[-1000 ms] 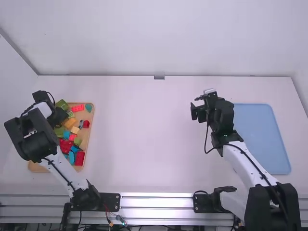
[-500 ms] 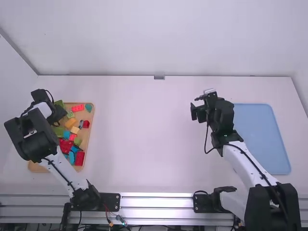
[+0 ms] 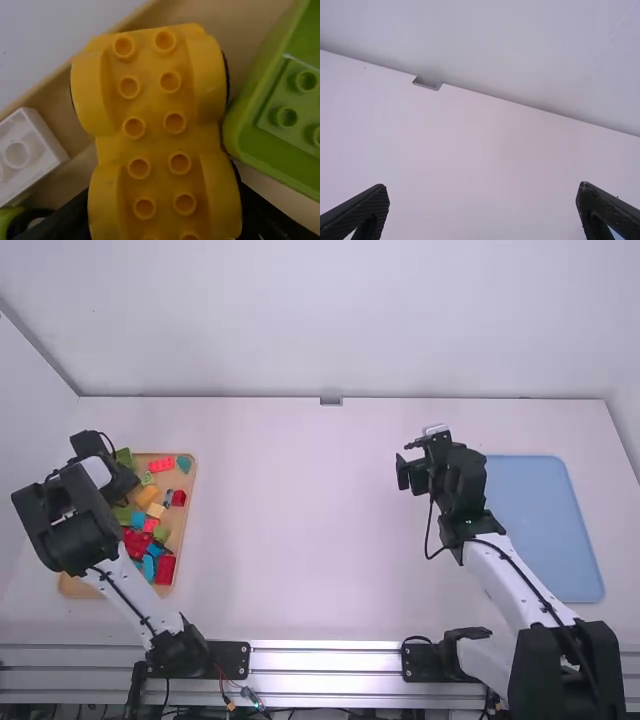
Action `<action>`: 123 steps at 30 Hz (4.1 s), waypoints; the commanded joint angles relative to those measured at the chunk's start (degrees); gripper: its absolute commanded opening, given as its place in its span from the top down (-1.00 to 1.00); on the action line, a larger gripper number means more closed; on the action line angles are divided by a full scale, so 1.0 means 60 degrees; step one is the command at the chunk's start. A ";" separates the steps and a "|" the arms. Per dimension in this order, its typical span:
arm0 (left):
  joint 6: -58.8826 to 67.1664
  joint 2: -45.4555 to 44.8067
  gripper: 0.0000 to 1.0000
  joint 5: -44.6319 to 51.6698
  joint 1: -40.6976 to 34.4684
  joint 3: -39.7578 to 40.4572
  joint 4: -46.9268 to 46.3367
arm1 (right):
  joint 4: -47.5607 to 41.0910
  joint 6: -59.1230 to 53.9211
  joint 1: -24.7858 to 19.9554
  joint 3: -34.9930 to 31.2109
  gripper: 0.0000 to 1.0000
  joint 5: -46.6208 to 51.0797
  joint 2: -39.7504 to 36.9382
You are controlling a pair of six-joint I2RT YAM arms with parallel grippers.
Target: Assemble lego blocks to make yellow taxi
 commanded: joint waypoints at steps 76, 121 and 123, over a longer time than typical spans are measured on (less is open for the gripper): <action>-0.0634 0.0554 -0.29 0.1650 0.0423 0.1949 -0.3395 | -0.0018 0.0047 0.0000 0.0302 -0.97 -0.0306 0.0036; 0.9996 -0.3555 0.29 0.3417 -0.9570 -0.1319 -0.4102 | -0.0656 0.0044 -0.0022 0.0302 -0.98 -0.0233 -0.0634; 1.0666 -0.3534 0.14 0.3625 -1.0422 -0.1745 -0.3748 | -0.0947 0.0011 -0.0018 0.0302 -0.97 -0.0233 -0.1027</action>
